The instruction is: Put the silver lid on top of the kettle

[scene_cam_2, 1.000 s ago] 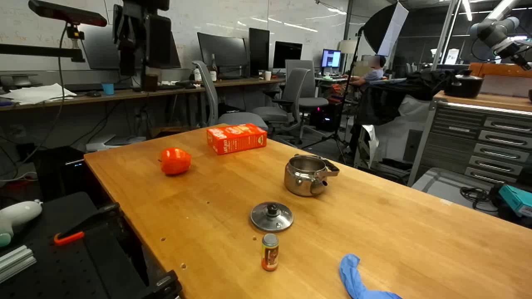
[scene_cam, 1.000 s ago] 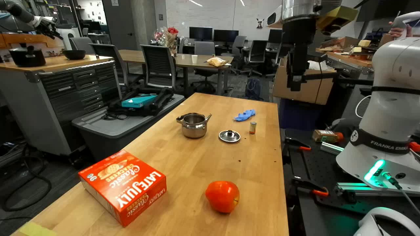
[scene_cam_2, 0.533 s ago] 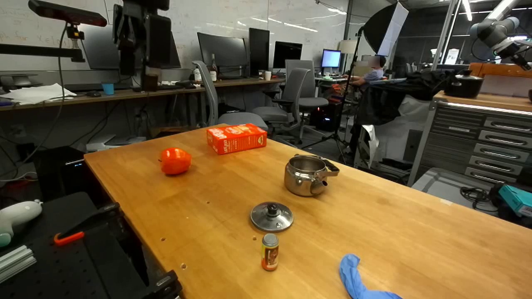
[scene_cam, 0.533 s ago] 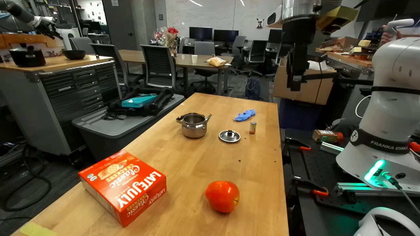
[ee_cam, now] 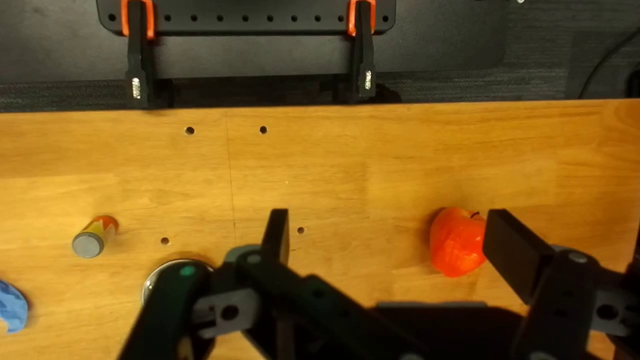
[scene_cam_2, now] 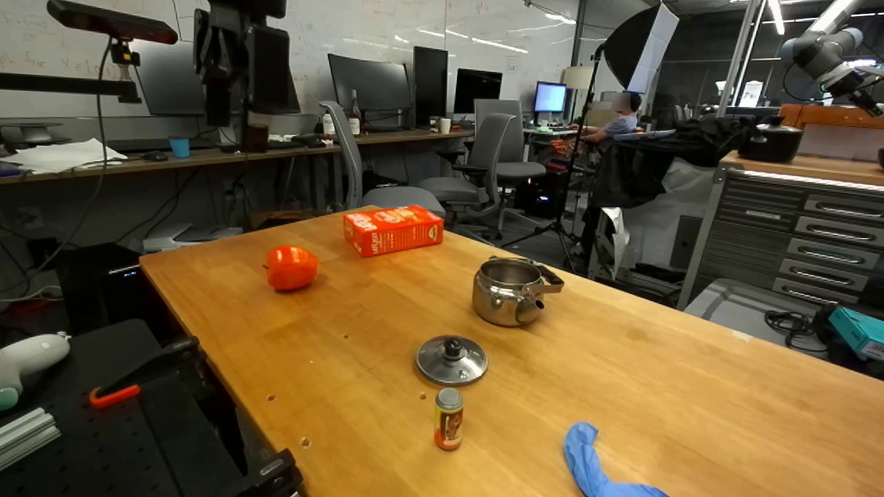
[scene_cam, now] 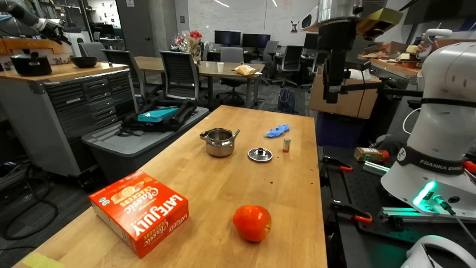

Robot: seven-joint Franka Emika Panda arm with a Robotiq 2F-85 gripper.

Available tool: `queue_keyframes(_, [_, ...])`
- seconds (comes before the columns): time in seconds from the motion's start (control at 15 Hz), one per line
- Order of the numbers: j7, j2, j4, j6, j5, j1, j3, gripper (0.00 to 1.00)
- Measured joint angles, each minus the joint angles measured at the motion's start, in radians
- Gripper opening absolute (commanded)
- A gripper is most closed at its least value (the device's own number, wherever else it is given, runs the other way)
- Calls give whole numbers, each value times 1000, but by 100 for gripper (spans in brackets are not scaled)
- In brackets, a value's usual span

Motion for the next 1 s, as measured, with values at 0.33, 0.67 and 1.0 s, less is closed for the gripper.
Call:
queue_keyframes(0.33, [27,57,0,170,0,-6,2,100])
queue_keyframes(0.67, [54,158,0,378,0,-6,27,100])
queue_keyframes(1.0, [74,292,0,572,-2,-6,56,100])
